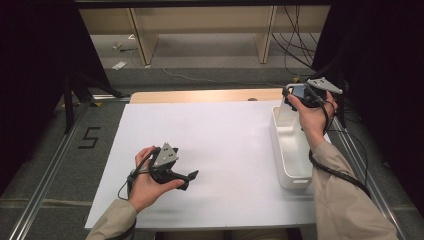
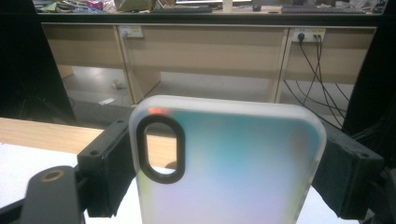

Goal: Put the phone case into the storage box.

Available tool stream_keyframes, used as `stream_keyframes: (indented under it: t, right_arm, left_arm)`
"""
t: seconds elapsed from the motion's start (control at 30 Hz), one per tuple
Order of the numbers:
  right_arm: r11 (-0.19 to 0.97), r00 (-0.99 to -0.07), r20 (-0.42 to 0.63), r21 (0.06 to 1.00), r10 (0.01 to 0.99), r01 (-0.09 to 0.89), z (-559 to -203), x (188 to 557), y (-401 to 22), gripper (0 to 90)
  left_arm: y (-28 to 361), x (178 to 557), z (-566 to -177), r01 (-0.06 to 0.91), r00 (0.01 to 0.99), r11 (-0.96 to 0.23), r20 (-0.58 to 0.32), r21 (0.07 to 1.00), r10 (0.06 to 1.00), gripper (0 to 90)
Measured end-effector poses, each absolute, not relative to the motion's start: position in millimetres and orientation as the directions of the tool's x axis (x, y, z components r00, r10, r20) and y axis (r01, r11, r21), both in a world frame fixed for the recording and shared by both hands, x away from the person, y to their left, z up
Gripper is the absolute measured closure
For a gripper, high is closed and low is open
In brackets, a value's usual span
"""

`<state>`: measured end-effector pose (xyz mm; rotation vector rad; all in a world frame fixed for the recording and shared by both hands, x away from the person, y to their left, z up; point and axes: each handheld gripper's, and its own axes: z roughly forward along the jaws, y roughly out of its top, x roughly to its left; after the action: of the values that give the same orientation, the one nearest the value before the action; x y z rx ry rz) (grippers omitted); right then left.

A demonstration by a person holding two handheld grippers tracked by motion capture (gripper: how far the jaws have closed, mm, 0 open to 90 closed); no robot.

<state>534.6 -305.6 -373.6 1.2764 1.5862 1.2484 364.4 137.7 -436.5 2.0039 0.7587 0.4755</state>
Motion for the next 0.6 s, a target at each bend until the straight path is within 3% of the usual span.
stream_keyframes:
  t: [0.6]
  right_arm:
    - [0.051,-0.238,0.015,0.963,0.971,0.266,-378.3,539.1,-302.9,18.0]
  left_arm:
    - [137.8,364.4,-436.6,0.325,0.736,-0.394,0.032,0.86,0.676,0.0]
